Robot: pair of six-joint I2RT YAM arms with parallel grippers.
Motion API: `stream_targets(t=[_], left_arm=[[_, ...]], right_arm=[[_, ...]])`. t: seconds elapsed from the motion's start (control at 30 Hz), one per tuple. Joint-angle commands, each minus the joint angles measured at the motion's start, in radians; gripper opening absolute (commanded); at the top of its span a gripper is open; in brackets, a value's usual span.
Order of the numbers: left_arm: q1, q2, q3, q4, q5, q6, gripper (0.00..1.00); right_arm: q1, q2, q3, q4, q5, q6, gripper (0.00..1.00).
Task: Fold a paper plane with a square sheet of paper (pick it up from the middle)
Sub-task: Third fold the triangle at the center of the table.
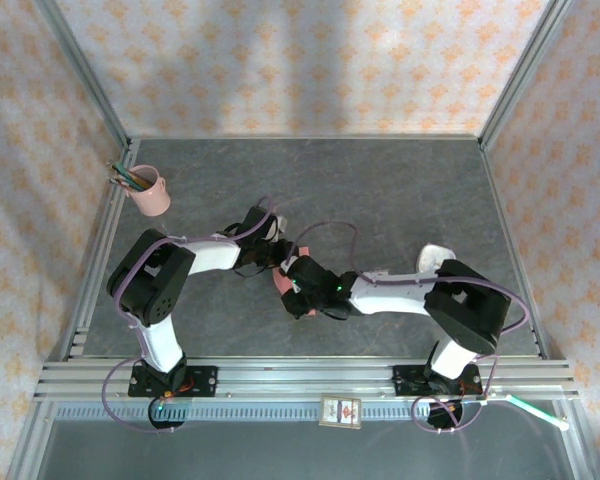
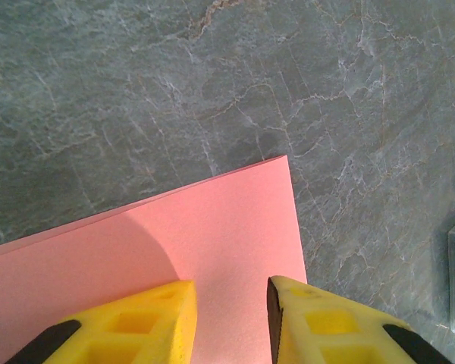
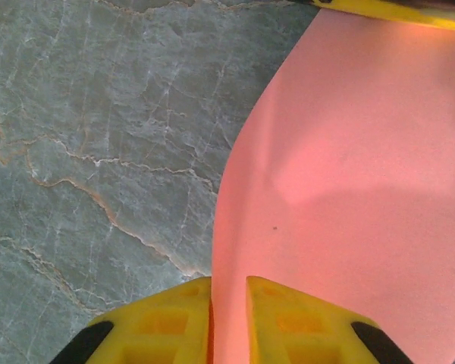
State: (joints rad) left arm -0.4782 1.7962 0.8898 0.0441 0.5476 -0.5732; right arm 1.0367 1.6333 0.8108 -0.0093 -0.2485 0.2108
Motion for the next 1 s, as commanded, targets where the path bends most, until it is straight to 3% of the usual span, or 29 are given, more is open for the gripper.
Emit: stream_targets(t=[0.0, 0.6, 0.8, 0.97], left_arm=[[-0.008, 0.040, -0.001, -0.032, -0.014, 0.029, 0.35], [-0.008, 0.045, 0.001, -0.036, -0.015, 0.033, 0.33], [-0.008, 0.049, 0.002, -0.036, -0.015, 0.034, 0.33], [-0.009, 0.050, 0.000, -0.035, -0.015, 0.036, 0.33]], right_arm=[[-0.010, -0.052, -0.020, 0.035, -0.030, 0.017, 0.18], [-0.025, -0.096, -0.060, 0.070, -0.054, 0.031, 0.22], [-0.036, -0.091, -0.064, 0.084, -0.046, 0.037, 0.10], [-0.047, -0.084, -0.064, 0.100, -0.044, 0.040, 0.06]])
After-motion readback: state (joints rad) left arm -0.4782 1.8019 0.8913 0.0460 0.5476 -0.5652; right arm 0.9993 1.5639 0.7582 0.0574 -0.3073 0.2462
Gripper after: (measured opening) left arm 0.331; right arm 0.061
